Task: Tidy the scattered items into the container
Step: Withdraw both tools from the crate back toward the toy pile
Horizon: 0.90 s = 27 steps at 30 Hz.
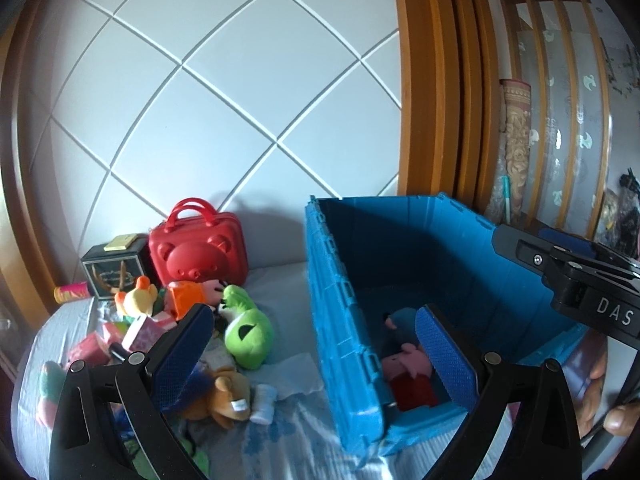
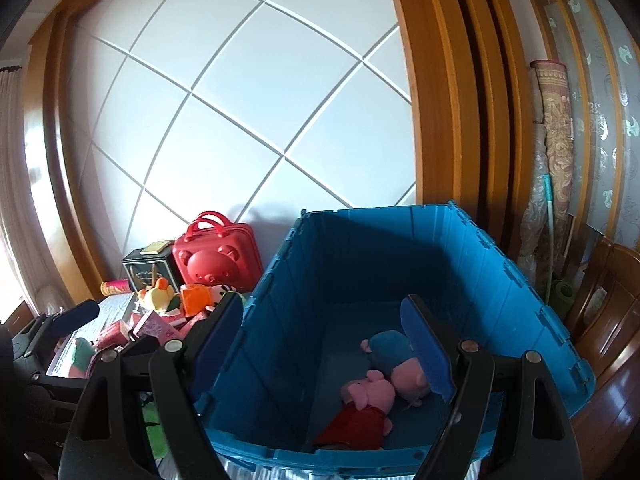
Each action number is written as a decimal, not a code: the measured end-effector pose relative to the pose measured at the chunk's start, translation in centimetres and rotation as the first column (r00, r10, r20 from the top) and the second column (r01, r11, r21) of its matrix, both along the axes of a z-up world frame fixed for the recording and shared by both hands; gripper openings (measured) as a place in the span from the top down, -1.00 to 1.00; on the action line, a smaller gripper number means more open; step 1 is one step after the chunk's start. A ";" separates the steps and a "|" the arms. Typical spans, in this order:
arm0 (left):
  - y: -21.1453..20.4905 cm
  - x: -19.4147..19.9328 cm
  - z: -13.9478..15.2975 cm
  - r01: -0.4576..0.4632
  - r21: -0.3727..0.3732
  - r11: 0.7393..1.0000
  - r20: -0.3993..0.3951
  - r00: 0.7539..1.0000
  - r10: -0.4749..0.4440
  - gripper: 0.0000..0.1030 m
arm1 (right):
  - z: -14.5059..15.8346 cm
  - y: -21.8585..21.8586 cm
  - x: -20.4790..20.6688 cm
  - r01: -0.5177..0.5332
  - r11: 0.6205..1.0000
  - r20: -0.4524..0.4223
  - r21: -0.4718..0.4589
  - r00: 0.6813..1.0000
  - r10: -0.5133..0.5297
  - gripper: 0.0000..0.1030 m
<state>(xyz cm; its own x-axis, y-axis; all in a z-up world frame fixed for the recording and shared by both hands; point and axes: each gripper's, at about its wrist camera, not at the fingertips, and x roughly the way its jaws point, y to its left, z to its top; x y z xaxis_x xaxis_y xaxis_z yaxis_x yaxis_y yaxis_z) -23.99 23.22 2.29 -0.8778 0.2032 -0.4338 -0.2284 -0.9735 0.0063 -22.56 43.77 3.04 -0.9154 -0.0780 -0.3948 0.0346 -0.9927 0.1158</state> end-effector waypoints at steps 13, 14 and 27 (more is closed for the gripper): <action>-16.6 -0.7 -5.0 -0.090 -0.086 0.992 0.058 0.994 0.096 -0.98 | -3.4 -15.6 -3.0 -0.175 0.985 0.092 0.008 0.981 0.173 -0.58; -17.9 -0.8 -5.5 -0.094 -0.096 0.991 0.068 0.993 0.101 -0.98 | -4.1 -16.8 -3.3 -0.185 0.983 0.107 0.005 0.977 0.183 -0.58; -27.6 -2.3 -9.4 -0.094 -0.098 0.991 0.146 0.983 0.108 -0.98 | -12.8 -27.3 -7.2 -0.216 0.976 0.283 -0.013 0.936 0.210 -0.58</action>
